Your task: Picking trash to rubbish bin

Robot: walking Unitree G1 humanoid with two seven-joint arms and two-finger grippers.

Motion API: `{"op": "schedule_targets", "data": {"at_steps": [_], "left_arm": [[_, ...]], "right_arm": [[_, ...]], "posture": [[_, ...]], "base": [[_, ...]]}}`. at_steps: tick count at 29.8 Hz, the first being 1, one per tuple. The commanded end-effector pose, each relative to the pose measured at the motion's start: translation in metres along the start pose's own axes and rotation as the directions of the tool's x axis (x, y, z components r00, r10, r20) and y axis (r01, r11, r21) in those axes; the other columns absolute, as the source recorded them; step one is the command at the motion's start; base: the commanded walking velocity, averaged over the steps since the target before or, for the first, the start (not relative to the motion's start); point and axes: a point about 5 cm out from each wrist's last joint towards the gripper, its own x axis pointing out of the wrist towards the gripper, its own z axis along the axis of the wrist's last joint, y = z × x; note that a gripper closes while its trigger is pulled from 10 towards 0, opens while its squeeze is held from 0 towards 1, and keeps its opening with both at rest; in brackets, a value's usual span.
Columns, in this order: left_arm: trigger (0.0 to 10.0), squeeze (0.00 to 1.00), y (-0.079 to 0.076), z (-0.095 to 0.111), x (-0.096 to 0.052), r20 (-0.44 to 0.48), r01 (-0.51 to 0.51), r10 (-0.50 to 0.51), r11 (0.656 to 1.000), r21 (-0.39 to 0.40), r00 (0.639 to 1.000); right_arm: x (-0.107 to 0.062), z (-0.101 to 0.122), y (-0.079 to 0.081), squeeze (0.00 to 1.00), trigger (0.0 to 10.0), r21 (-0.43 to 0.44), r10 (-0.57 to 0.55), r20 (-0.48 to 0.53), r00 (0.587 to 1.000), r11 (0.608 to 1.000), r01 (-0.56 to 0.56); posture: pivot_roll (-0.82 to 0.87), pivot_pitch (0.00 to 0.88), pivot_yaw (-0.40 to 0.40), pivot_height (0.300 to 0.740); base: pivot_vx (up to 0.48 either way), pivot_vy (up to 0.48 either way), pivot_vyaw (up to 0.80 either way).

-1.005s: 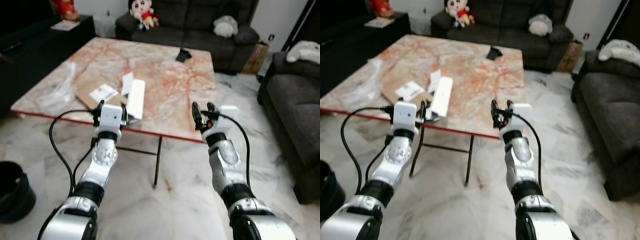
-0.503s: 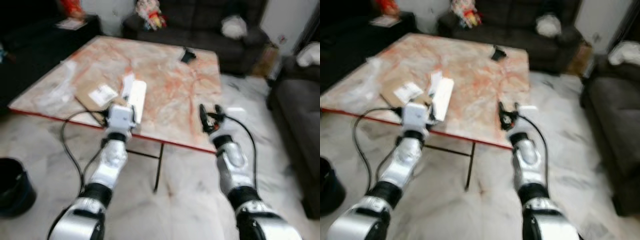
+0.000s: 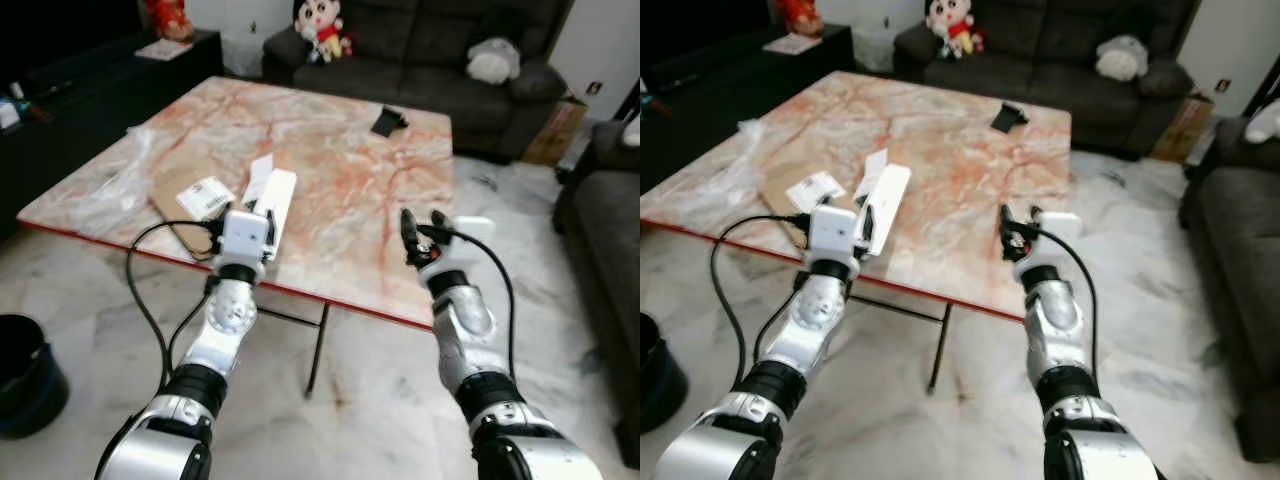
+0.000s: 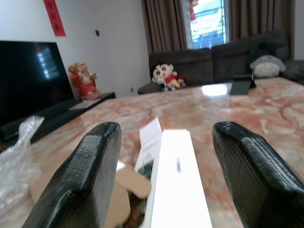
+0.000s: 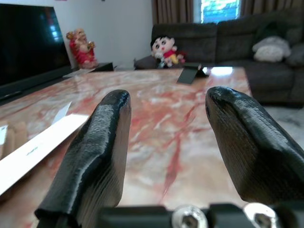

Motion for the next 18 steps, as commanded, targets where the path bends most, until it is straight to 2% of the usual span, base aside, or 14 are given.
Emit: {"op": "schedule_targets", "data": {"at_steps": [1, 18], "left_arm": [[10.0, 0.0, 0.0098, 0.0005, 0.0024, 0.002, -0.019, 0.019, 1.0, 0.017, 1.0], [10.0, 0.0, 0.0075, 0.0009, 0.0026, 0.003, -0.008, 0.008, 1.0, 0.017, 1.0]], "right_arm": [[0.0058, 0.0039, 0.0115, 0.0, 10.0, 0.015, 0.029, 0.016, 0.999, 0.999, -0.03], [0.0067, 0.0035, 0.0129, 0.0, 10.0, 0.02, 0.037, 0.009, 0.999, 0.999, -0.037]], "posture": [[0.22, 0.0, -0.097, 0.74], [0.22, 0.0, -0.096, 0.74]], "base": [[0.345, 0.0, 0.0], [0.339, 0.0, 0.0]]}}
